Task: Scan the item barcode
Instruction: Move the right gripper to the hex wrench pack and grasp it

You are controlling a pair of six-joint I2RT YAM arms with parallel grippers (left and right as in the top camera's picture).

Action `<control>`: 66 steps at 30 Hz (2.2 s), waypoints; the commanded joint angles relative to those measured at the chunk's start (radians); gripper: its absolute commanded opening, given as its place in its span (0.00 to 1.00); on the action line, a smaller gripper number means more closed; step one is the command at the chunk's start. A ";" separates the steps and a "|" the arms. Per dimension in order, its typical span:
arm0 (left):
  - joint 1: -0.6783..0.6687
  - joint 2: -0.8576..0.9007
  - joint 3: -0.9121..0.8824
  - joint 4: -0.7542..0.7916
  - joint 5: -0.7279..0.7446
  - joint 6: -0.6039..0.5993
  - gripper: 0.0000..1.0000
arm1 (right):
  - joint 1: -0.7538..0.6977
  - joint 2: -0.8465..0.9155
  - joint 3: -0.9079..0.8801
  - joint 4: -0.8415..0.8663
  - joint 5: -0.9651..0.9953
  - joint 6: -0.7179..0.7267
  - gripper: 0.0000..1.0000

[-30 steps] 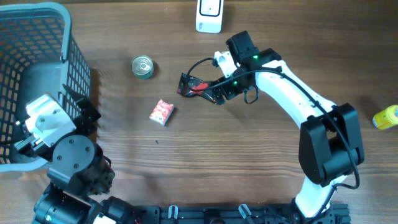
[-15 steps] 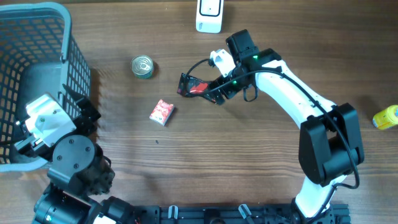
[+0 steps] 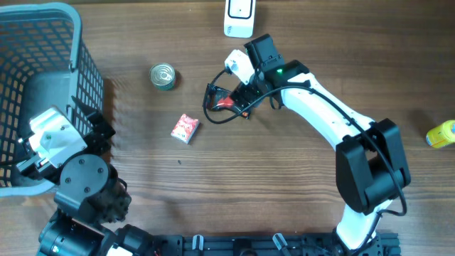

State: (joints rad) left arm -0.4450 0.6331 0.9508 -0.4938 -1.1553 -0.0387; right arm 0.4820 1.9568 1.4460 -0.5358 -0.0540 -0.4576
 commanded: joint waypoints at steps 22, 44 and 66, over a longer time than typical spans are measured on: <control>0.004 0.000 0.011 0.002 -0.017 -0.002 1.00 | 0.091 0.074 0.006 -0.195 -0.194 0.120 1.00; 0.004 0.000 0.011 0.002 -0.017 -0.002 1.00 | 0.073 0.235 0.370 -0.361 -0.099 -0.381 1.00; 0.004 0.000 0.011 -0.050 -0.016 -0.002 1.00 | 0.014 0.343 0.365 -0.368 -0.261 -0.464 1.00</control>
State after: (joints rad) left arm -0.4450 0.6331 0.9508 -0.5430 -1.1553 -0.0387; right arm 0.4885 2.2601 1.7962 -0.9138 -0.2787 -0.8852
